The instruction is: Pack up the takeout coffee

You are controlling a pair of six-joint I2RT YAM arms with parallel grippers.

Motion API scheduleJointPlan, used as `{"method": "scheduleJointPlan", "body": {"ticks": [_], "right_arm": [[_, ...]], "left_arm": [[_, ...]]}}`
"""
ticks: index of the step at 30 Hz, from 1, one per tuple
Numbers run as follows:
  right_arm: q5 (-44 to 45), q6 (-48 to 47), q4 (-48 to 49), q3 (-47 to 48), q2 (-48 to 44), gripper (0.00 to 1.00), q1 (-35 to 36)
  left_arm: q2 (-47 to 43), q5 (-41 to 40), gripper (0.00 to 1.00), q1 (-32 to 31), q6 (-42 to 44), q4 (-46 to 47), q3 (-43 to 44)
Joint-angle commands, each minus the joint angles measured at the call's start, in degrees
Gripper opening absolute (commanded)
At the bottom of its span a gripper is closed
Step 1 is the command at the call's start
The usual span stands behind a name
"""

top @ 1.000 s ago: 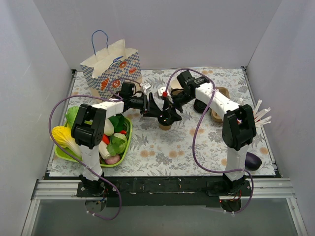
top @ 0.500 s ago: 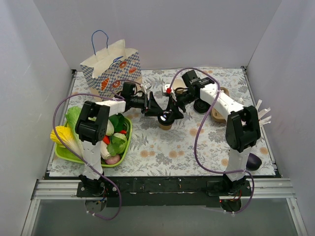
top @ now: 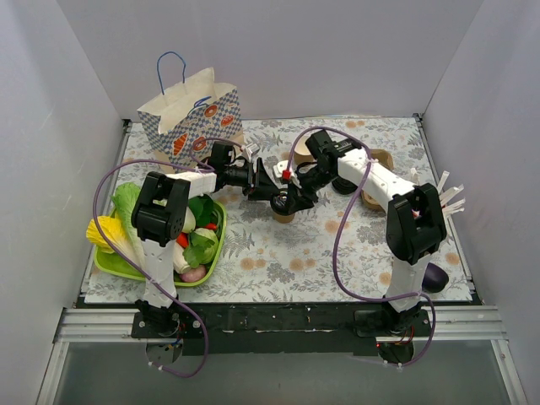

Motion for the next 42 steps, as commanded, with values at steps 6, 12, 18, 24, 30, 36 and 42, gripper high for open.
{"method": "scheduleJointPlan", "body": {"ticks": [6, 12, 18, 24, 30, 36, 42], "right_arm": [[4.11, -4.99, 1.29, -4.87, -1.88, 0.28, 0.17], [4.99, -5.87, 1.82, -7.86, -1.88, 0.25, 0.26], [5.34, -6.13, 1.64, -9.89, -1.53, 0.23, 0.43], [5.95, -6.66, 3.48, -13.39, -2.41, 0.23, 0.78], [8.15, -6.83, 7.7, -18.14, -4.69, 0.22, 1.75], [7.71, -6.22, 7.36, -16.84, -4.96, 0.23, 1.75], [8.06, -5.78, 6.48, -13.85, -3.99, 0.2, 1.75]], "left_arm": [[0.88, -4.4, 0.59, 0.2, 1.46, -3.64, 1.31], [2.2, -8.88, 0.58, 0.2, 0.76, -6.11, -0.62], [4.05, -13.36, 0.57, 0.2, -0.29, -8.21, -2.38], [5.98, -16.35, 0.57, 0.28, -1.87, -10.42, -3.09], [7.04, -17.76, 0.58, 0.2, -1.18, -11.03, -4.67], [5.55, -15.83, 0.59, 0.28, 6.55, -11.38, 1.63], [3.53, -11.18, 0.61, 0.28, 12.19, -11.39, 10.08]]}}
